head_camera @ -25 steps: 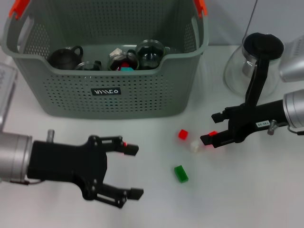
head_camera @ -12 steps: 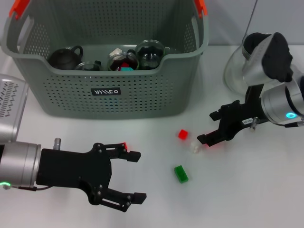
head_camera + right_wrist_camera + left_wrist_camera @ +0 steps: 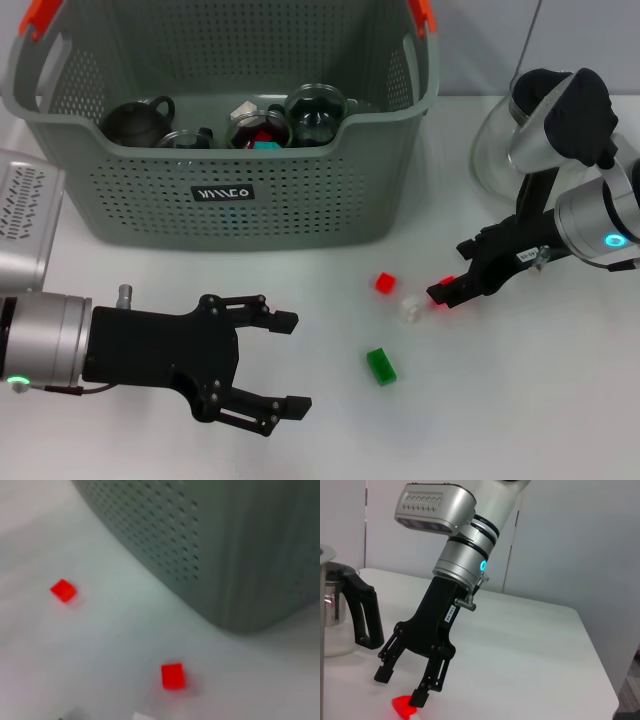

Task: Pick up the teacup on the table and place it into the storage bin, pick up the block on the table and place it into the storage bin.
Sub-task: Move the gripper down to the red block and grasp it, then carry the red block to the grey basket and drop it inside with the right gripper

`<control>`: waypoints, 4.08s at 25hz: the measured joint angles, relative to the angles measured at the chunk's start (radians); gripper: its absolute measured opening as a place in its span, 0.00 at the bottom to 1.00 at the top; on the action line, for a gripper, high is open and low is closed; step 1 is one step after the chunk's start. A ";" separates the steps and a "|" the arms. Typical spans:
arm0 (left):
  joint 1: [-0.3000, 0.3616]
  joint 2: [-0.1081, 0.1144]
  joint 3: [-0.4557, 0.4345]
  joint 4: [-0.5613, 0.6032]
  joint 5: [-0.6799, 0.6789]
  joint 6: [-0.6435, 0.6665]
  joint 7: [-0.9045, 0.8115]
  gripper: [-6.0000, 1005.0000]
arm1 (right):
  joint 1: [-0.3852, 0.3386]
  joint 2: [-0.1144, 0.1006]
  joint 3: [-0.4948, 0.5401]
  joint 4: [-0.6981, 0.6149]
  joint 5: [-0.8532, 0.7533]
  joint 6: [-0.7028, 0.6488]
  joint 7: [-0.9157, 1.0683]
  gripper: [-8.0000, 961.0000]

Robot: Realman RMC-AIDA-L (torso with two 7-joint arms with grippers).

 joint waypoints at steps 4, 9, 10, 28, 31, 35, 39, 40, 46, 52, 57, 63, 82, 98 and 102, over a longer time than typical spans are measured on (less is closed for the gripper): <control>-0.002 0.000 0.000 -0.001 0.000 -0.001 0.005 0.93 | 0.006 0.000 -0.001 0.000 -0.023 -0.001 0.059 0.95; -0.006 0.002 0.003 -0.001 0.002 -0.001 0.009 0.93 | 0.018 0.004 -0.001 0.000 -0.058 -0.009 0.137 0.95; -0.007 0.002 0.004 0.000 0.002 -0.001 0.009 0.93 | 0.020 0.004 -0.002 0.000 -0.064 -0.012 0.153 0.95; -0.009 0.003 0.008 -0.001 0.011 0.000 0.047 0.93 | 0.031 0.014 -0.003 -0.010 -0.071 -0.039 0.227 0.95; -0.008 0.003 0.005 -0.001 0.012 -0.002 0.047 0.93 | 0.032 0.016 -0.003 -0.009 -0.071 -0.030 0.227 0.95; -0.008 0.003 0.006 -0.001 0.012 -0.003 0.047 0.93 | 0.031 0.020 -0.003 -0.003 -0.071 -0.021 0.227 0.93; -0.006 0.003 0.007 -0.001 0.012 -0.012 0.047 0.93 | 0.027 0.027 -0.005 -0.002 -0.071 -0.008 0.223 0.92; -0.006 0.003 0.007 -0.001 0.012 -0.013 0.047 0.93 | 0.026 0.028 -0.009 -0.002 -0.071 -0.004 0.223 0.92; -0.006 0.003 0.008 -0.001 0.013 -0.014 0.047 0.93 | 0.022 0.035 -0.033 0.000 -0.071 0.010 0.227 0.90; -0.004 0.003 0.008 -0.001 0.013 -0.014 0.047 0.93 | 0.022 0.037 -0.036 0.000 -0.071 0.012 0.227 0.76; -0.002 0.003 0.007 -0.001 0.013 -0.014 0.047 0.93 | 0.022 0.038 -0.041 -0.009 -0.071 0.005 0.227 0.62; 0.000 0.001 0.000 0.002 0.013 -0.002 0.042 0.93 | 0.013 0.034 -0.042 -0.036 -0.071 -0.027 0.224 0.50; 0.002 -0.004 0.004 -0.015 0.010 -0.019 0.046 0.93 | -0.065 0.018 0.123 -0.422 -0.015 -0.442 0.225 0.47; -0.010 0.001 0.001 -0.023 0.008 -0.034 0.043 0.93 | 0.304 0.033 0.153 -0.348 0.203 -0.211 0.323 0.47; -0.010 0.002 0.001 -0.019 0.013 -0.031 0.041 0.93 | 0.346 0.042 0.058 -0.242 0.182 0.046 0.314 0.47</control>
